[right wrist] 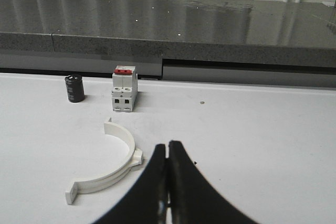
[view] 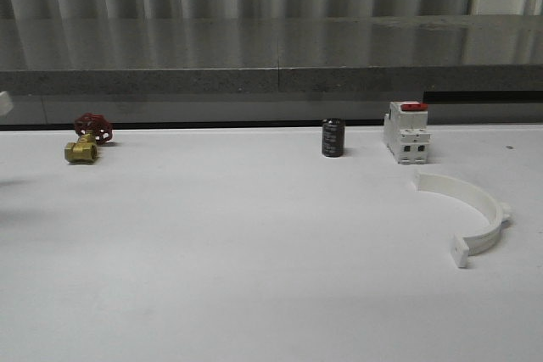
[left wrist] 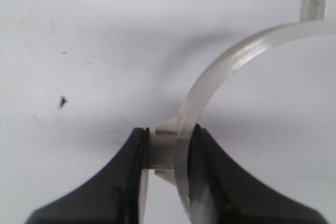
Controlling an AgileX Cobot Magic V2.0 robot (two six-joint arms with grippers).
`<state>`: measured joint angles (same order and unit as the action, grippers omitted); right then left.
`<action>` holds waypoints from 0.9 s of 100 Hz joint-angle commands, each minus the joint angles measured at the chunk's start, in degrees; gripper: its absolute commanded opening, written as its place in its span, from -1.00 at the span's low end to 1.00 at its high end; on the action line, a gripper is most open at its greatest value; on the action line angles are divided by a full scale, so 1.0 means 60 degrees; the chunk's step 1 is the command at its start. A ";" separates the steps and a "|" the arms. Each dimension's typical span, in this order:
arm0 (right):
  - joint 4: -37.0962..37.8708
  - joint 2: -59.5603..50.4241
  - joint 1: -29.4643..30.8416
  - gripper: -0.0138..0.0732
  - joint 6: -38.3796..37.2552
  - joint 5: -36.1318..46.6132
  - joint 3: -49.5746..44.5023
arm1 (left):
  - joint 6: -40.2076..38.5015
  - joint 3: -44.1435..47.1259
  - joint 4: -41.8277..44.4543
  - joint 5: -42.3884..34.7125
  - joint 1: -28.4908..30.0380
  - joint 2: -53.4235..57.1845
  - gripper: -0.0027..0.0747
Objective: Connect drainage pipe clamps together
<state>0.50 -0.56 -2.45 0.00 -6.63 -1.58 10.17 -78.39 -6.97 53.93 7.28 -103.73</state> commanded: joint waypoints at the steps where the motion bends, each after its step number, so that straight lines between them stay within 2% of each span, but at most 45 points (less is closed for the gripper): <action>1: -0.0024 -0.0138 0.0004 -0.84 0.0110 0.0781 0.0166 | -0.0623 -0.0244 -0.0443 0.0167 -0.0706 0.0926 -0.99; 24: -0.0024 -0.0138 0.0004 -0.84 0.0110 0.0781 0.0166 | -0.2253 -0.0244 -0.0381 -0.0104 -0.2993 0.0968 -0.98; 39: -0.0024 -0.0138 0.0004 -0.84 0.0110 0.0781 0.0166 | -0.3653 -0.0244 0.0478 -0.0684 -0.4265 0.0756 -0.98; 52: -0.0024 -0.0138 0.0004 -0.84 0.0110 0.0781 0.0166 | -0.4459 -0.0285 0.0780 -0.1088 -0.4915 0.0406 -0.98; 74: -0.0024 -0.0138 0.0004 -0.84 0.0110 0.0781 0.0166 | -0.4717 -0.0942 0.0797 -0.0996 -0.5821 -0.0657 -0.98; 90: -0.0024 -0.0138 0.0004 -0.84 0.0110 0.0781 0.0166 | -0.4972 -0.1405 0.0838 -0.0746 -0.6001 -0.1400 -0.98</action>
<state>0.50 -0.56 -2.45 0.00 -6.63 -1.58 -18.11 -84.11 -2.03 49.30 -28.09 -113.13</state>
